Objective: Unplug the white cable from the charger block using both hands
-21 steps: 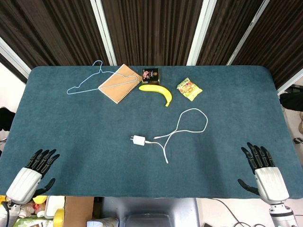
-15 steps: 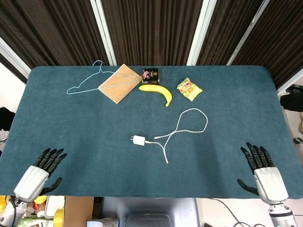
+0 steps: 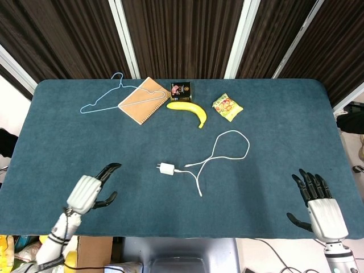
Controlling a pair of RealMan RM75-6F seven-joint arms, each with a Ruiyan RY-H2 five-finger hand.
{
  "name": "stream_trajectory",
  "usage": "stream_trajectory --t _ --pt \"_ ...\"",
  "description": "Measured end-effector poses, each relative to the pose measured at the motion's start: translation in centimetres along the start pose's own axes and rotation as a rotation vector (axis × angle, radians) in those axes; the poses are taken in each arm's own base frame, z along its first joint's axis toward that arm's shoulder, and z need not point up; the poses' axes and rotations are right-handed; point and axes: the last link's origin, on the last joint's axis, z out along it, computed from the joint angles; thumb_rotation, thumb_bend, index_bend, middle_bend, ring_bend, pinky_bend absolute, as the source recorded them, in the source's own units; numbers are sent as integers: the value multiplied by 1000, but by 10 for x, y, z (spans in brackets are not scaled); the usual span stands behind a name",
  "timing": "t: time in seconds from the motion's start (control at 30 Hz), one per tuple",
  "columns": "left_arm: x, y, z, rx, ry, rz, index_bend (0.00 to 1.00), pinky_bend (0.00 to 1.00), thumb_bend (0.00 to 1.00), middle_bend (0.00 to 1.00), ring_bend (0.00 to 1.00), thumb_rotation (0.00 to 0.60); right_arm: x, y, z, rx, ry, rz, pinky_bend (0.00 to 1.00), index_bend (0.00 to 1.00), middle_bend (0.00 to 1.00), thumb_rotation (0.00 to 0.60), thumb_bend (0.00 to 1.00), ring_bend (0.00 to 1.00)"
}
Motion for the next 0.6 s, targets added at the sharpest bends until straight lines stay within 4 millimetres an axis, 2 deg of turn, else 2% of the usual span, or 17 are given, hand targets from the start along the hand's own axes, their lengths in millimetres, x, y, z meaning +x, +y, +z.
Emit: stream_trajectory --t 0.2,0.33,0.6 --pt "-29 31 41 31 -30 151 185 1000 402 185 981 600 0 3 3 -8 -11 4 0 0 0 600 297 0" --pt "-58 63 72 40 -68 205 186 1000 402 183 982 600 0 4 4 -8 -24 7 0 0 0 600 297 0" --pt "-92 99 110 32 -79 260 188 1000 400 183 985 600 4 10 6 -39 -10 8 0 0 0 600 298 0"
